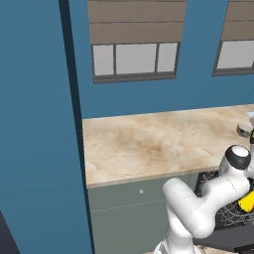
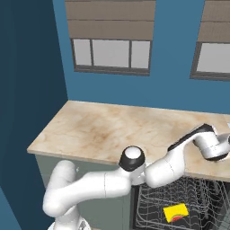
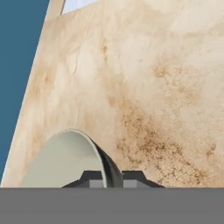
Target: Pick up the cup and bowl from the counter, place them in the dishwasher, and close the dishwasher door.
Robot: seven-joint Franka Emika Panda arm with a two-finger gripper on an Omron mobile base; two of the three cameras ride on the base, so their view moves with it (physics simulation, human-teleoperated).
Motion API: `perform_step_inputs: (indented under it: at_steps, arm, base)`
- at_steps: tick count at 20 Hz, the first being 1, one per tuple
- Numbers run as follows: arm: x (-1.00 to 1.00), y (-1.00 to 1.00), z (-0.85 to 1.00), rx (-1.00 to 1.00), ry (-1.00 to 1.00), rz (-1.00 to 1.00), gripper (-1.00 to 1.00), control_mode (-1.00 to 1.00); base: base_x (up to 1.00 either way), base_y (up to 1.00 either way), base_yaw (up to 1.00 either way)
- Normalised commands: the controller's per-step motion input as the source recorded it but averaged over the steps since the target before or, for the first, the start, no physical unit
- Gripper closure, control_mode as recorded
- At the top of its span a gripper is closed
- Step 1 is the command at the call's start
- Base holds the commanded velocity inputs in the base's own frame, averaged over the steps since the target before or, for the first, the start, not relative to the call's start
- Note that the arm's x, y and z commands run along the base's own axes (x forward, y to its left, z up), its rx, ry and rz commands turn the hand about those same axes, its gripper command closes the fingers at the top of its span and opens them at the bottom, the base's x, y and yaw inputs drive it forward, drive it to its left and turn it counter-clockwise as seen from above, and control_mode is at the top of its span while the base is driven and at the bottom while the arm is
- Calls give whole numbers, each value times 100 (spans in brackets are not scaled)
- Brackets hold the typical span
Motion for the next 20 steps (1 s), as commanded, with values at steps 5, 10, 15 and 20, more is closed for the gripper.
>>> perform_step_inputs:
  at_steps: [5, 10, 15, 20]
  arm:
    - [-10, 58, 54, 0, -10, 0, 100, -100]
    - [-11, 96, 45, -3, -10, 0, 100, -100]
    - [-41, 59, 2, 0, -7, 0, 100, -100]
    - [-64, 15, 0, 0, -7, -1, 100, -100]
  base:
    - [0, 0, 0]
    - [0, 0, 0]
    - [0, 0, 0]
    - [0, 0, 0]
